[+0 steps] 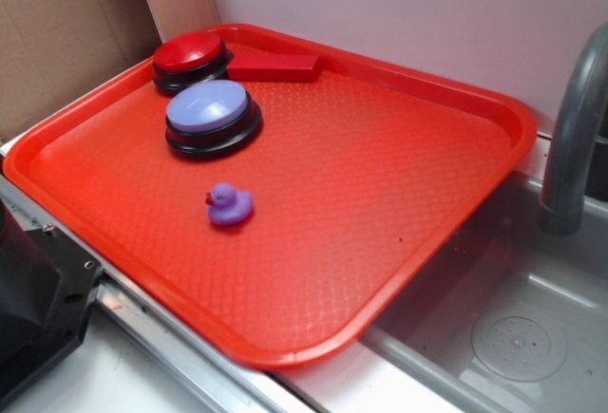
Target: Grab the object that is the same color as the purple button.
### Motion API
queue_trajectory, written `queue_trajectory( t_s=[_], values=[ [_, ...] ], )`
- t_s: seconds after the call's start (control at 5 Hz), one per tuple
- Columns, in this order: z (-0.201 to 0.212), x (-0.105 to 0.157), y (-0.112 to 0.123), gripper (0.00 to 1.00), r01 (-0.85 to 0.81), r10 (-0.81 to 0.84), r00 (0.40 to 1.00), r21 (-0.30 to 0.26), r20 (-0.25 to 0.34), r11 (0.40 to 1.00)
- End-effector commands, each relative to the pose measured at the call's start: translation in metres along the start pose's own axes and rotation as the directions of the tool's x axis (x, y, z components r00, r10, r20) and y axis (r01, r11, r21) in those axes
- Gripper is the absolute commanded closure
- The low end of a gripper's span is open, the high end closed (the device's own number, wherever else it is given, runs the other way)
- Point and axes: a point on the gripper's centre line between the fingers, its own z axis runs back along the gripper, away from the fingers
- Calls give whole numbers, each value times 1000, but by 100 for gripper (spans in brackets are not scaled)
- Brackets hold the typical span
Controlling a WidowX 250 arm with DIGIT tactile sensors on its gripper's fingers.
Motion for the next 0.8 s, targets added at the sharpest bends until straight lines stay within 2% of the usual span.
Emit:
queue_trajectory(
  t_s=[0.0, 0.2, 0.4, 0.6],
  values=[
    [0, 0, 0, 0, 0, 0, 1000, 0, 0, 1000],
    [-50, 0, 4, 0, -126, 122, 991, -79, -62, 989],
    [-103, 20, -10, 0, -203, 201, 978, -44, -55, 978],
    [-157, 44, -25, 0, -259, 259, 966, -1, -3, 966]
  ],
)
